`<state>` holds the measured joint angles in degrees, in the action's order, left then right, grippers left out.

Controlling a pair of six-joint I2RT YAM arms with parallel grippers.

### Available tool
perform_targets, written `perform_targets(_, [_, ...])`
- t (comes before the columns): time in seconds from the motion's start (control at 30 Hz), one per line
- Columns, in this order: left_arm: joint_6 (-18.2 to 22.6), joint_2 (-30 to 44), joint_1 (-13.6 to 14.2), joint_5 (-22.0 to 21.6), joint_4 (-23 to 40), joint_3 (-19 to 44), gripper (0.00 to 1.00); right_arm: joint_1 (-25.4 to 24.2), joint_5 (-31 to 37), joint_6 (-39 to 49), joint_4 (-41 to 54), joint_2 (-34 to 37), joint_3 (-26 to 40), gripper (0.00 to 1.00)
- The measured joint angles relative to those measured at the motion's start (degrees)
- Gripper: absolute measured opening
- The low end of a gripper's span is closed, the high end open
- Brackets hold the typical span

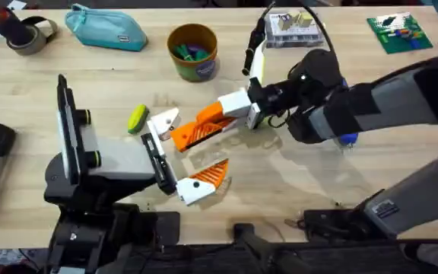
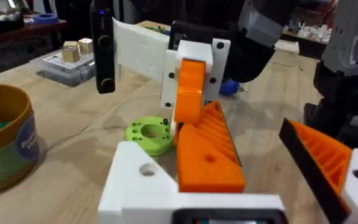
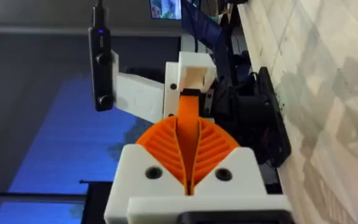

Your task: Pick up the gripper from the table and insert it into the empty holder that is missing its gripper. Then pick up a screw, insert it into the mounting hole, and use the screwdriver to tighten it. Finally, clean up the table by picking up the vegetable and placing it into the bucket.

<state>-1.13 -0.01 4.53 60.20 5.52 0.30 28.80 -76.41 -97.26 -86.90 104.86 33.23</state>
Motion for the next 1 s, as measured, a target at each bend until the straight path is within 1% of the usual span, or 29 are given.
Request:
perform_targets(0.17, [0.0,0.01,-0.01,0.0,0.0,0.0,0.987,0.0,0.39,-1.42,0.24,0.0,-0.02,0.025])
perform_targets(0.37, [0.0,0.0,-0.01,0.0,0.0,0.0,0.987,0.02,2.05,-2.1,4.1,0.0,-0.02,0.025])
perform_targets(0.53, [0.0,0.0,-0.01,-0.02,0.0,0.0,0.987,0.02,2.64,-2.17,3.92,0.0,-0.02,0.025])
perform_targets(0.67, [0.04,0.0,-0.01,0.0,-0.02,0.0,0.987,0.02,3.28,-2.16,1.87,0.0,-0.01,0.025])
perform_targets(1.0, [0.02,0.0,-0.01,0.0,-0.02,0.0,0.987,0.02,3.55,-1.91,1.63,0.0,-0.02,0.025])
